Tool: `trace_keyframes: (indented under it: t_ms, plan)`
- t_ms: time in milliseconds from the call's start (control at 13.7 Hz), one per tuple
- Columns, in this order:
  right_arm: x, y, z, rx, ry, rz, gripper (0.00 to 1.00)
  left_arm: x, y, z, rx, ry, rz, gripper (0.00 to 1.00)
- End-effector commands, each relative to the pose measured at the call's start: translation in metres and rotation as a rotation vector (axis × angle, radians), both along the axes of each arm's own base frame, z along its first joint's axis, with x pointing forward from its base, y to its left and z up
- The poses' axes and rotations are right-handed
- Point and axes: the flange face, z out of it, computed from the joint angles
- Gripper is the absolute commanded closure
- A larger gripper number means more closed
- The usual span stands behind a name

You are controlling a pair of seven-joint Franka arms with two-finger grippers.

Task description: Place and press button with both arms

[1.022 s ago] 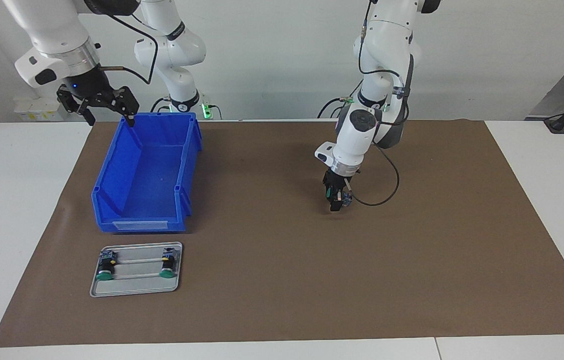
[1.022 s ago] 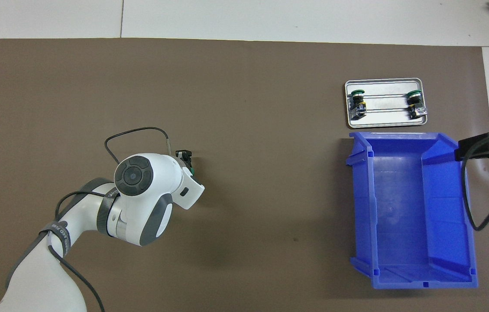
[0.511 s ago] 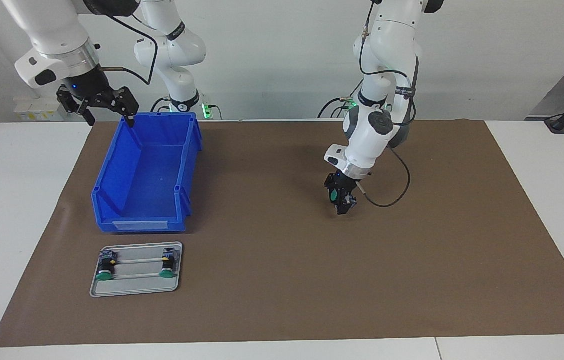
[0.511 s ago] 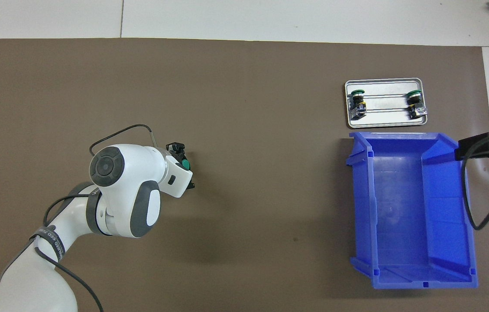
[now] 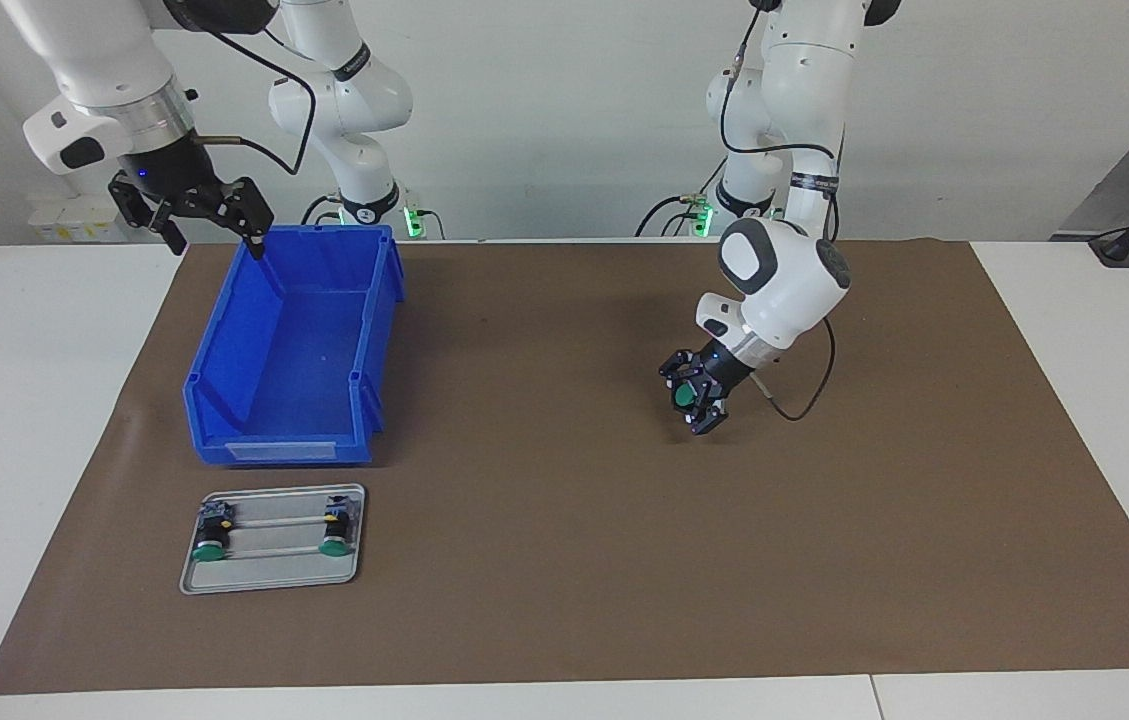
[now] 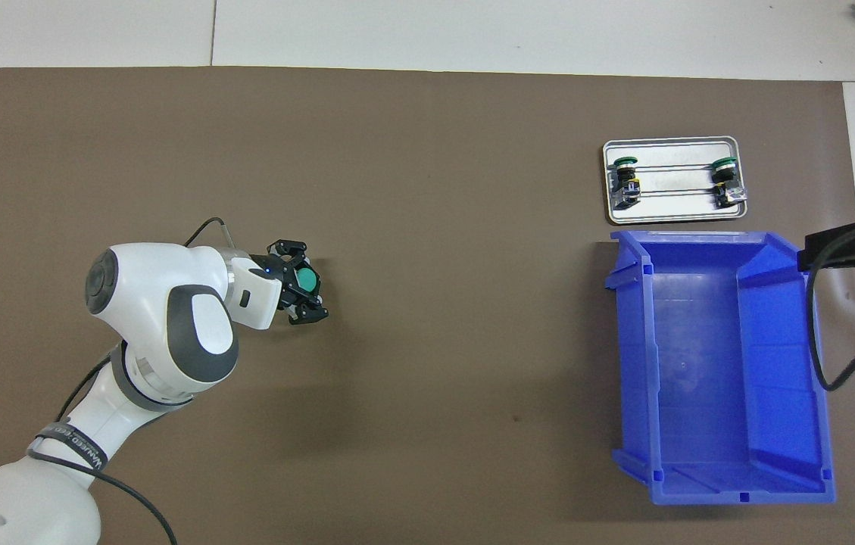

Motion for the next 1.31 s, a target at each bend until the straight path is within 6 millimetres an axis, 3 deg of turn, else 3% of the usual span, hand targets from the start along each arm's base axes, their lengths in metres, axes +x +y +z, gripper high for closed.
trace_keyframes:
  t_ms: [0, 292, 584, 876, 1022, 1241]
  plan:
    - [-0.005, -0.006, -0.001, 0.011, -0.015, -0.037, 0.0, 0.005, 0.023, 0.019, -0.14, 0.009, 0.008, 1.0]
    - [-0.002, -0.015, -0.001, 0.028, -0.008, -0.063, 0.0, 0.008, 0.057, 0.027, -0.295, 0.018, 0.025, 1.0]
    - [-0.002, -0.008, -0.001, 0.008, -0.007, -0.042, 0.0, 0.009, 0.094, 0.027, -0.367, 0.002, 0.005, 1.0]
    - [-0.004, -0.009, -0.003, 0.007, -0.001, -0.04, 0.0, 0.007, 0.112, 0.019, -0.437, -0.025, 0.005, 1.0]
    - [-0.004, -0.008, -0.004, 0.004, 0.0, -0.039, 0.0, 0.004, 0.119, 0.01, -0.458, -0.043, 0.005, 1.0]
    - [-0.005, -0.01, -0.005, -0.002, 0.002, -0.04, 0.0, -0.004, 0.124, -0.02, -0.505, -0.07, -0.002, 1.0]
